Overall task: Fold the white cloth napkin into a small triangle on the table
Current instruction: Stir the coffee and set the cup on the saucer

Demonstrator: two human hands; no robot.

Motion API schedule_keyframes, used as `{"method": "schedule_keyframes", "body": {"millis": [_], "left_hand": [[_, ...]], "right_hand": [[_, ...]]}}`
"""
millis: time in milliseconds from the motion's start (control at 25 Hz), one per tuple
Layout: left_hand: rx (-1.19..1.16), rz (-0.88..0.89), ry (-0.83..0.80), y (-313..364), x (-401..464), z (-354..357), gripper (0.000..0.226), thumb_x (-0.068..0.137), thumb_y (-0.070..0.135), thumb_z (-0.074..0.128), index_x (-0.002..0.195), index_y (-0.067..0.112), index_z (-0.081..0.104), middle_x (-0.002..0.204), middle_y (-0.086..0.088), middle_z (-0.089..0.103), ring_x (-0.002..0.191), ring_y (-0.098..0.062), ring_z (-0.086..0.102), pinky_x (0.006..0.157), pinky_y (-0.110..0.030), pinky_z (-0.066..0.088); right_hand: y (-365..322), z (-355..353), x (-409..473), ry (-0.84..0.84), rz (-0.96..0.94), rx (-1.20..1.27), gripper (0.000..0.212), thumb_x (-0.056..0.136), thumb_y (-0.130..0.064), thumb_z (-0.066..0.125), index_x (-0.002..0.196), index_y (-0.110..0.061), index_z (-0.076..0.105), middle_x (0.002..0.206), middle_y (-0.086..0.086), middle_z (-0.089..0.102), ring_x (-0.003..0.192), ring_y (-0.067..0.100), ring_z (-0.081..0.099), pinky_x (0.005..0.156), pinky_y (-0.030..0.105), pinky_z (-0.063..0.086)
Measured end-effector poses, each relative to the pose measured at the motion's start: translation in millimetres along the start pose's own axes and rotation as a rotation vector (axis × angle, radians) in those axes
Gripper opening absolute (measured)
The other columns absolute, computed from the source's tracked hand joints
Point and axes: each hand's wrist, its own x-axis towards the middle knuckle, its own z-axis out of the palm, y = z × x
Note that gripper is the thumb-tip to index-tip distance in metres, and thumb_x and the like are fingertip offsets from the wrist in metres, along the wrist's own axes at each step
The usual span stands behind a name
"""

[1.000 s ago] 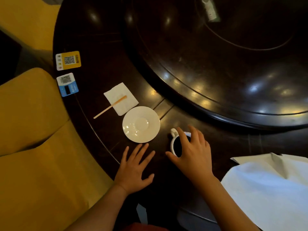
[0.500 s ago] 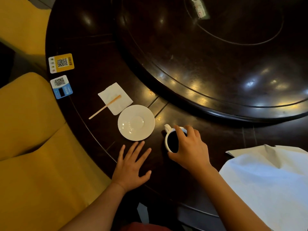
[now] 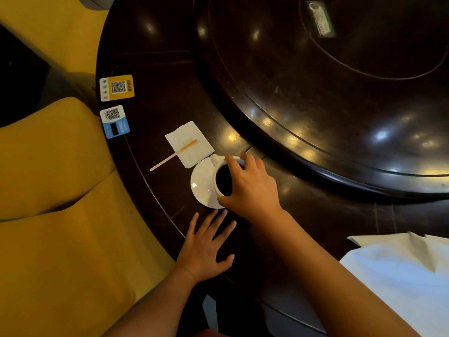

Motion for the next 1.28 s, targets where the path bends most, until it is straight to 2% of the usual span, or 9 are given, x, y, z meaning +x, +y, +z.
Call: {"method": "schedule_keyframes", "body": {"millis": [280,800,880,1040,1120,1200,1280], "left_hand": [[-0.016,0.017,0.015,-0.6,0.9,3.4,0.081,0.075,0.063,0.047,0.145,0.028,0.026,0.152,-0.006,0.019,0.14,-0.025,0.018,0.105,-0.056,0.015],[-0.017,0.024,0.011,-0.9,1.2,2.3,0.079,0.075,0.063,0.048,0.142,0.028,0.029,0.148,-0.006,0.025,0.139,-0.025,0.021,0.105,-0.055,0.014],[-0.026,0.025,0.019,-0.8,0.7,3.5,0.081,0.075,0.063,0.047,0.145,0.03,0.024,0.149,-0.006,0.024,0.14,-0.025,0.018,0.105,-0.055,0.013],[-0.036,0.016,0.031,-1.2,0.2,5.9,0.091,0.076,0.064,0.045,0.147,0.031,-0.002,0.149,-0.006,0.022,0.141,-0.023,0.009,0.106,-0.055,0.013],[-0.028,0.018,0.015,-0.1,-0.1,4.1,0.091,0.076,0.064,0.045,0.148,0.031,0.001,0.149,-0.006,0.023,0.141,-0.024,0.013,0.106,-0.055,0.013],[-0.023,0.017,0.008,-0.2,-0.3,2.8,0.087,0.075,0.064,0.046,0.148,0.032,0.012,0.148,-0.006,0.026,0.139,-0.025,0.02,0.106,-0.055,0.014],[-0.008,0.001,-0.025,0.1,0.1,1.2,0.088,0.075,0.065,0.046,0.148,0.033,0.008,0.148,-0.006,0.025,0.139,-0.025,0.021,0.106,-0.055,0.013]], "right_hand": [[-17.5,16.1,29.4,-0.039,-0.061,-0.039,0.085,0.071,-0.048,0.07,0.139,-0.02,0.026,0.136,0.011,0.035,0.122,0.029,0.034,0.082,0.039,0.049],[-20.2,23.7,30.1,-0.086,-0.044,-0.04,0.086,0.078,-0.052,0.064,0.143,-0.02,0.018,0.144,0.011,0.028,0.129,0.03,0.03,0.087,0.039,0.048],[-19.1,23.7,30.7,-0.088,-0.049,-0.05,0.087,0.078,-0.052,0.063,0.144,-0.02,0.017,0.144,0.011,0.027,0.129,0.031,0.029,0.087,0.04,0.048],[-16.9,26.3,29.1,-0.072,-0.067,-0.057,0.089,0.077,-0.053,0.063,0.144,-0.02,0.015,0.145,0.011,0.026,0.129,0.03,0.028,0.088,0.04,0.048],[-14.8,28.8,27.3,-0.056,-0.076,-0.054,0.089,0.077,-0.054,0.063,0.145,-0.02,0.015,0.145,0.011,0.026,0.129,0.029,0.027,0.087,0.039,0.048],[-12.1,31.6,25.4,-0.028,-0.095,-0.049,0.089,0.077,-0.055,0.061,0.145,-0.02,0.014,0.145,0.011,0.026,0.129,0.029,0.028,0.087,0.039,0.048],[-9.6,35.0,23.9,-0.001,-0.11,-0.052,0.089,0.078,-0.057,0.059,0.145,-0.02,0.014,0.145,0.012,0.026,0.129,0.03,0.027,0.088,0.04,0.047]]}}
